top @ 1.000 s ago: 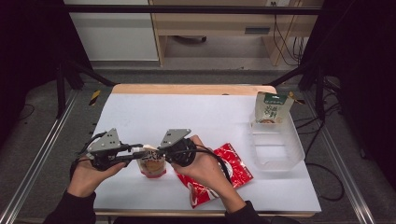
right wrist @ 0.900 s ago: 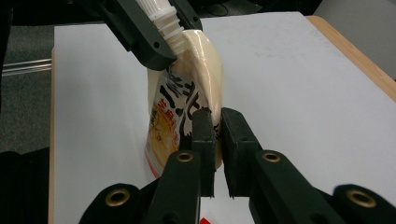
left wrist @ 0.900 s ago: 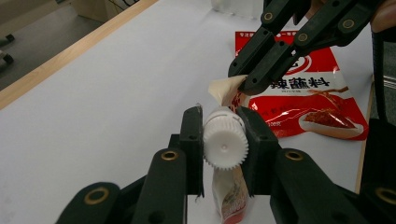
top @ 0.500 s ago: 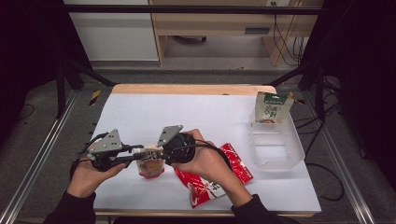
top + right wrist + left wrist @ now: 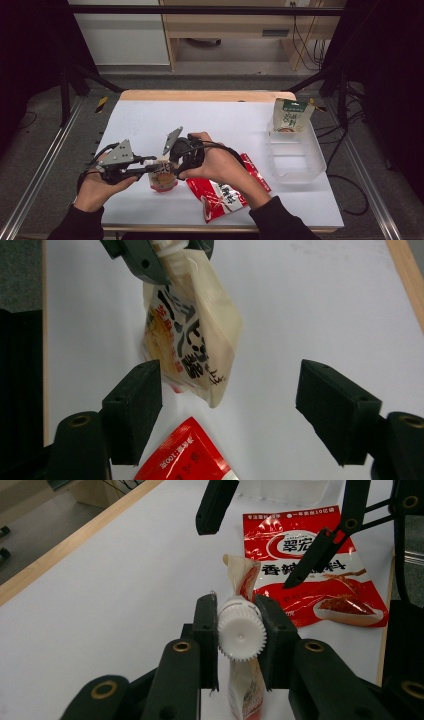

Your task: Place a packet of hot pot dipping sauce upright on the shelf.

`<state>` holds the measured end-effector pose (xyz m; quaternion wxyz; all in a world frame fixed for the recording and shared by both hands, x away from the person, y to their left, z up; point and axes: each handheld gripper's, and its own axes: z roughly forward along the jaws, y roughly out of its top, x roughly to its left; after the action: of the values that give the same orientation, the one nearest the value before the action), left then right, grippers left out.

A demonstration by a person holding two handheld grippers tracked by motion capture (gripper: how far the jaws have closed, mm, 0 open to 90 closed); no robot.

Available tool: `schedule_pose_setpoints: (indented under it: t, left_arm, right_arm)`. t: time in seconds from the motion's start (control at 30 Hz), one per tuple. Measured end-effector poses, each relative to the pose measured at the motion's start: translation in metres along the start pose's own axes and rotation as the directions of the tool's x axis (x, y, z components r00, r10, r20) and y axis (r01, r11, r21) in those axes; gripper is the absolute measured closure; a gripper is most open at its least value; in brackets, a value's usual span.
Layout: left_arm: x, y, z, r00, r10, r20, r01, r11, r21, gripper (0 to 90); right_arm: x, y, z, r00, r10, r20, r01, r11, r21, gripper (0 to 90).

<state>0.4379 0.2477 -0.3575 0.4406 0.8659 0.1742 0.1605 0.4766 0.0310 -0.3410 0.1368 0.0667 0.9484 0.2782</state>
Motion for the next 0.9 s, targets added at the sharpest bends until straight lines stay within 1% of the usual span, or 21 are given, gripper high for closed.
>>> schedule_pose_setpoints:
  t: [0.03, 0.07, 0.2, 0.23, 0.27, 0.33, 0.43, 0.5, 0.53, 0.6, 0.63, 0.67, 0.7, 0.77, 0.83, 0.87, 0.9]
  left_arm:
    - [0.000, 0.001, 0.000, 1.0000, 0.004, 0.001, -0.004, 1.0000, 0.000, 73.4]
    - [-0.001, 0.001, 0.000, 1.0000, 0.001, -0.001, -0.001, 1.0000, -0.005, 73.5]
    - [-0.002, 0.004, 0.000, 0.9999, 0.012, 0.002, -0.012, 0.9999, -0.006, 73.4]
    - [-0.002, 0.004, 0.000, 0.9999, 0.012, 0.002, -0.012, 0.9999, -0.006, 73.4]
    - [-0.003, 0.005, 0.000, 0.9999, 0.011, 0.005, -0.011, 0.9998, -0.015, 73.4]
    - [-0.004, 0.007, 0.000, 0.9999, 0.012, 0.005, -0.012, 0.9998, -0.017, 73.4]
    - [-0.004, 0.012, 0.000, 0.9996, 0.027, 0.006, -0.027, 0.9995, -0.013, 73.4]
    - [-0.005, 0.014, 0.001, 0.9995, 0.031, 0.005, -0.031, 0.9995, -0.011, 73.4]
    - [-0.005, 0.018, 0.002, 0.9992, 0.040, 0.009, -0.040, 0.9991, -0.017, 73.4]
    - [-0.007, 0.024, 0.004, 0.9982, 0.058, 0.013, -0.058, 0.9982, -0.013, 73.4]
    - [-0.007, 0.024, 0.004, 0.9982, 0.058, 0.013, -0.058, 0.9982, -0.013, 73.4]
    - [-0.007, 0.028, 0.006, 0.9978, 0.065, 0.014, -0.065, 0.9978, -0.014, 73.4]
    - [-0.007, 0.030, 0.006, 0.9977, 0.065, 0.017, -0.065, 0.9977, -0.019, 73.4]
    - [-0.007, 0.033, 0.007, 0.9972, 0.072, 0.018, -0.072, 0.9971, -0.025, 73.4]
    - [-0.007, 0.034, 0.007, 0.9969, 0.076, 0.021, -0.076, 0.9969, -0.022, 73.4]
    - [-0.007, 0.034, 0.007, 0.9970, 0.074, 0.023, -0.074, 0.9970, -0.022, 73.4]
    - [-0.007, 0.034, 0.007, 0.9970, 0.074, 0.023, -0.074, 0.9970, -0.022, 73.4]
  right_arm:
    - [0.000, 0.001, -0.001, 0.9999, 0.005, -0.009, -0.005, 1.0000, 0.004, 28.5]
    - [-0.001, 0.002, -0.001, 0.9999, -0.002, -0.013, 0.002, 1.0000, 0.010, 29.6]
    - [-0.002, 0.003, -0.003, 0.9995, 0.002, -0.031, -0.001, 0.9995, 0.031, 39.4]
    - [-0.002, 0.003, -0.003, 0.9995, 0.002, -0.031, -0.001, 0.9995, 0.031, 39.4]
    - [-0.002, 0.003, -0.004, 0.9993, 0.001, -0.037, 0.000, 0.9992, 0.041, 42.0]
    - [-0.002, 0.002, -0.004, 0.9990, 0.004, -0.044, -0.002, 0.9990, 0.045, 42.7]
    - [-0.002, 0.001, -0.007, 0.9988, 0.005, -0.049, -0.003, 0.9990, 0.045, 44.3]
    - [-0.003, -0.001, -0.009, 0.9986, 0.012, -0.052, -0.010, 0.9991, 0.042, 46.0]
    - [-0.004, -0.002, -0.010, 0.9984, 0.009, -0.055, -0.007, 0.9991, 0.042, 47.0]
    - [-0.004, -0.003, -0.012, 0.9980, 0.019, -0.060, -0.016, 0.9991, 0.040, 49.7]
    - [-0.004, -0.004, -0.013, 0.9978, 0.024, -0.062, -0.021, 0.9989, 0.042, 50.6]
    - [-0.004, -0.005, -0.013, 0.9977, 0.022, -0.063, -0.019, 0.9988, 0.044, 51.5]
    - [-0.004, -0.005, -0.014, 0.9976, 0.029, -0.063, -0.026, 0.9986, 0.046, 53.4]
    - [-0.005, -0.007, -0.015, 0.9975, 0.023, -0.067, -0.019, 0.9983, 0.055, 55.5]
    - [-0.005, -0.007, -0.016, 0.9973, 0.029, -0.068, -0.025, 0.9981, 0.057, 56.7]
    - [-0.006, -0.008, -0.017, 0.9969, 0.031, -0.072, -0.027, 0.9979, 0.058, 61.1]
    - [-0.005, -0.008, -0.018, 0.9968, 0.040, -0.069, -0.036, 0.9974, 0.063, 62.5]
